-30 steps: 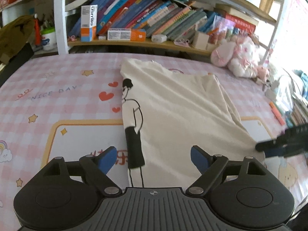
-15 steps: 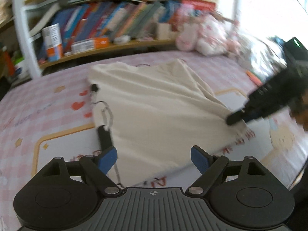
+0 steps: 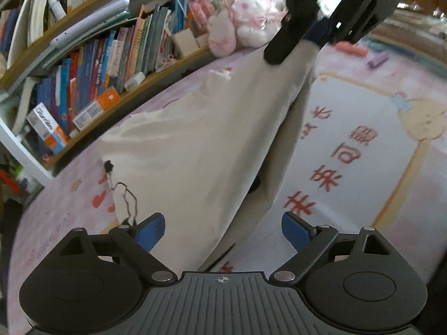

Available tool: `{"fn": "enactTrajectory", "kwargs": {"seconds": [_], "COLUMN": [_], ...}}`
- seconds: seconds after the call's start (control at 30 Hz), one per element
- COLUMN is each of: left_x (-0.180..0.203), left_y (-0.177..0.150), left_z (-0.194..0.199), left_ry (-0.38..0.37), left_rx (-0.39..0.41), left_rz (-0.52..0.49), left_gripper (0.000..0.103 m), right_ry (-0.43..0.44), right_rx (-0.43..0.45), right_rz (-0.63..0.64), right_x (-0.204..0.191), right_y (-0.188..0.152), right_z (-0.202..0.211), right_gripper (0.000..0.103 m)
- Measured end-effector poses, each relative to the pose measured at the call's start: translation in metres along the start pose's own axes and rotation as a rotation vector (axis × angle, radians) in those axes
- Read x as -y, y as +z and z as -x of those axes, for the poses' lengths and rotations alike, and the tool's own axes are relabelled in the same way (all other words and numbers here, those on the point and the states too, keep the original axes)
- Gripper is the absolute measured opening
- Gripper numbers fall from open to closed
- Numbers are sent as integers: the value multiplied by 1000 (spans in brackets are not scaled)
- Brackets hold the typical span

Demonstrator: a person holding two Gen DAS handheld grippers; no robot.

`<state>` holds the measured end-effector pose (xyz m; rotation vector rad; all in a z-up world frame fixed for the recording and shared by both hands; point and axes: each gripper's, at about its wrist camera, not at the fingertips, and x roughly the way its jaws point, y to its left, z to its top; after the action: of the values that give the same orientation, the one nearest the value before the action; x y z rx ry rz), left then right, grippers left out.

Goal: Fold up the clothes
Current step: 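Lift the shirt end with both grippers and fold it over the shirt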

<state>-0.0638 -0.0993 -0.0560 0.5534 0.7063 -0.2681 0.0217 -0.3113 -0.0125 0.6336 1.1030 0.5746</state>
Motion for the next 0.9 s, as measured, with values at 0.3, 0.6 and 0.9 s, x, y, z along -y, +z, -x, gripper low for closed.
{"fn": "enactTrajectory", "kwargs": {"seconds": [0.3,0.6,0.9], "left_x": [0,-33,-46], "left_y": [-2,11,9], "left_z": [0,0,0], "left_ry": [52,-28,-76], "left_rx": [15,2,1], "left_rz": [-33,122,208], "left_gripper": [93,93,93], "right_ry": [-241,-386,-440], "right_rx": [9,-102,-78], "right_rz": [460,1492,1686], "right_x": [-21,-52,-50], "right_y": [-23,-121,-139], "right_z": [5,-34,-76], "right_gripper": [46,63,35]}}
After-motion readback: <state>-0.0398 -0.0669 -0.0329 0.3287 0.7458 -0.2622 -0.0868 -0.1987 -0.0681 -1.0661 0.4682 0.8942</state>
